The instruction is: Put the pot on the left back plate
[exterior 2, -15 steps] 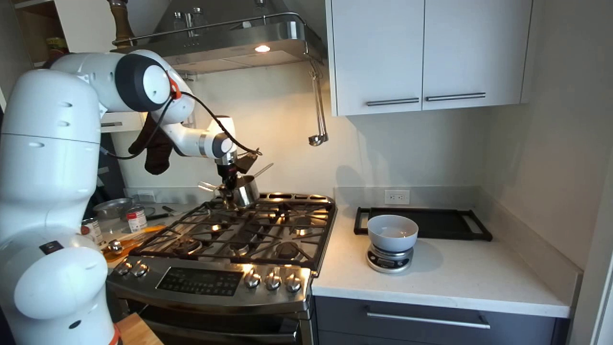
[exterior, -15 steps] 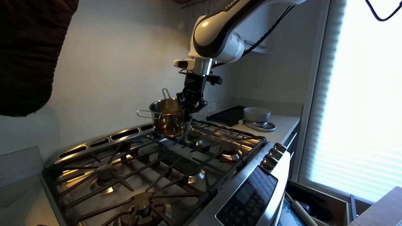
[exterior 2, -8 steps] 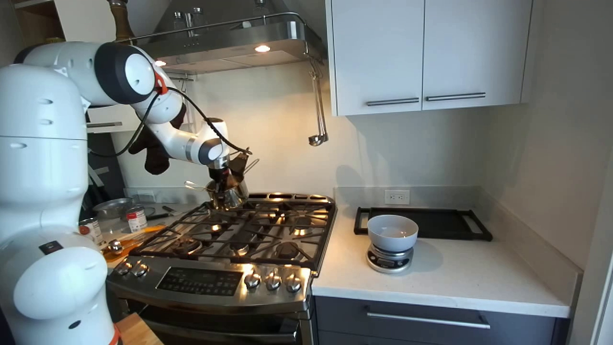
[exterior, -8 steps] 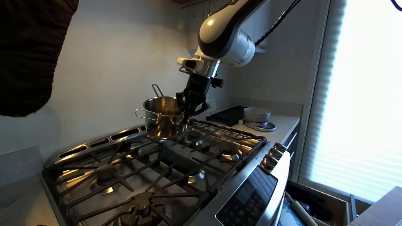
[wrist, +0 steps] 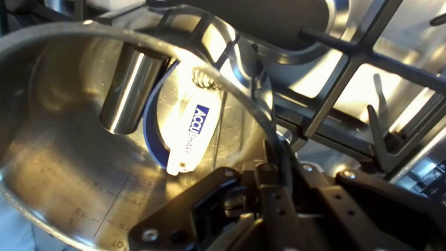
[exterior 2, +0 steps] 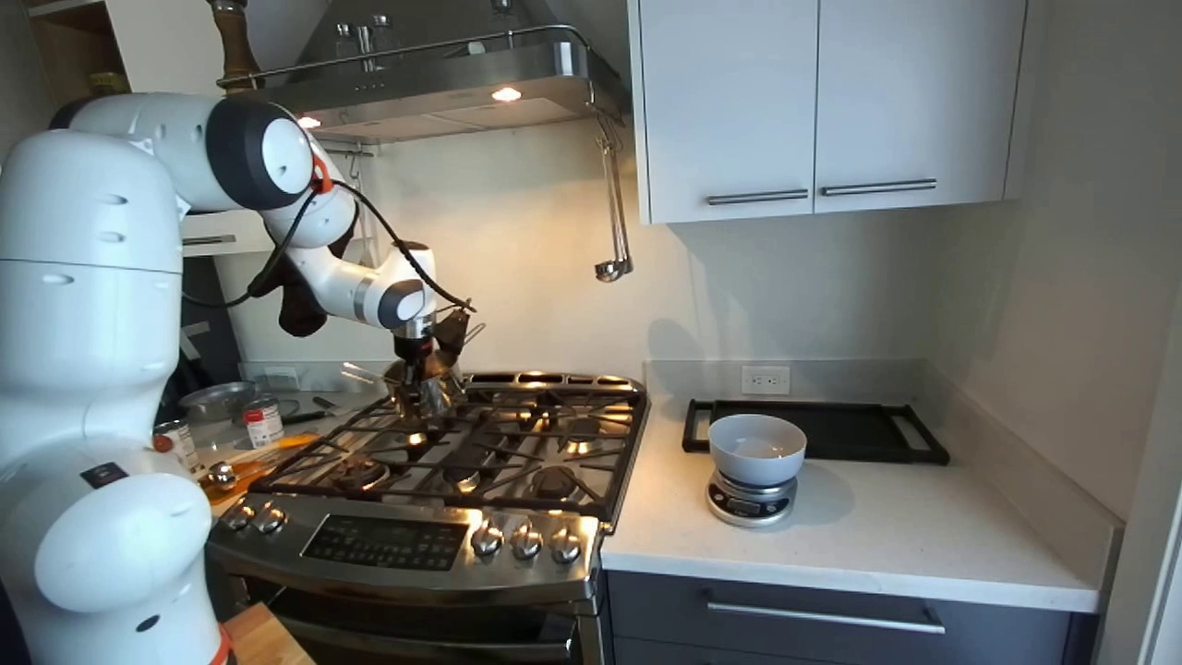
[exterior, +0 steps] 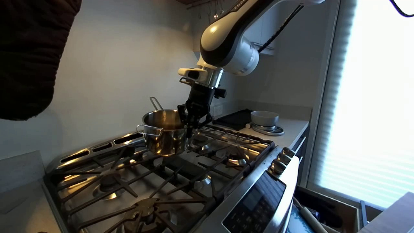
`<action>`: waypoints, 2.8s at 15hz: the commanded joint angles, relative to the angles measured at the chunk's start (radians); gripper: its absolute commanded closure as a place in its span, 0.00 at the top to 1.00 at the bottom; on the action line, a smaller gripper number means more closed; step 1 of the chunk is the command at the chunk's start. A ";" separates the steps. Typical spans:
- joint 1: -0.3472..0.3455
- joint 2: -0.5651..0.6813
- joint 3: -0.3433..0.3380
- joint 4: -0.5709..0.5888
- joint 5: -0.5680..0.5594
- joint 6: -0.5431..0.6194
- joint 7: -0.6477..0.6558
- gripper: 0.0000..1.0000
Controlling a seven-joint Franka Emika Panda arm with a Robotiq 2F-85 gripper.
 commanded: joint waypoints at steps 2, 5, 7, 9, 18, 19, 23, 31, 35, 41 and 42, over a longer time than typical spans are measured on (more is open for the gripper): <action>0.030 0.040 0.059 0.043 0.088 -0.039 -0.122 0.01; 0.051 0.051 0.095 0.045 0.108 -0.054 -0.144 0.01; 0.056 0.055 0.115 0.047 0.116 -0.074 -0.156 0.01; 0.057 0.057 0.131 0.048 0.119 -0.111 -0.173 0.01; 0.088 0.061 0.098 0.052 0.072 -0.235 -0.142 0.01; 0.094 0.065 0.091 0.055 0.059 -0.236 -0.138 0.01; 0.123 0.081 0.059 0.063 0.006 -0.227 -0.122 0.01; 0.163 0.123 0.038 0.114 -0.053 -0.212 -0.111 0.01; 0.171 0.144 0.037 0.135 -0.068 -0.214 -0.113 0.01; 0.175 0.167 0.035 0.149 -0.081 -0.223 -0.109 0.01; 0.175 0.170 0.034 0.150 -0.085 -0.225 -0.107 0.01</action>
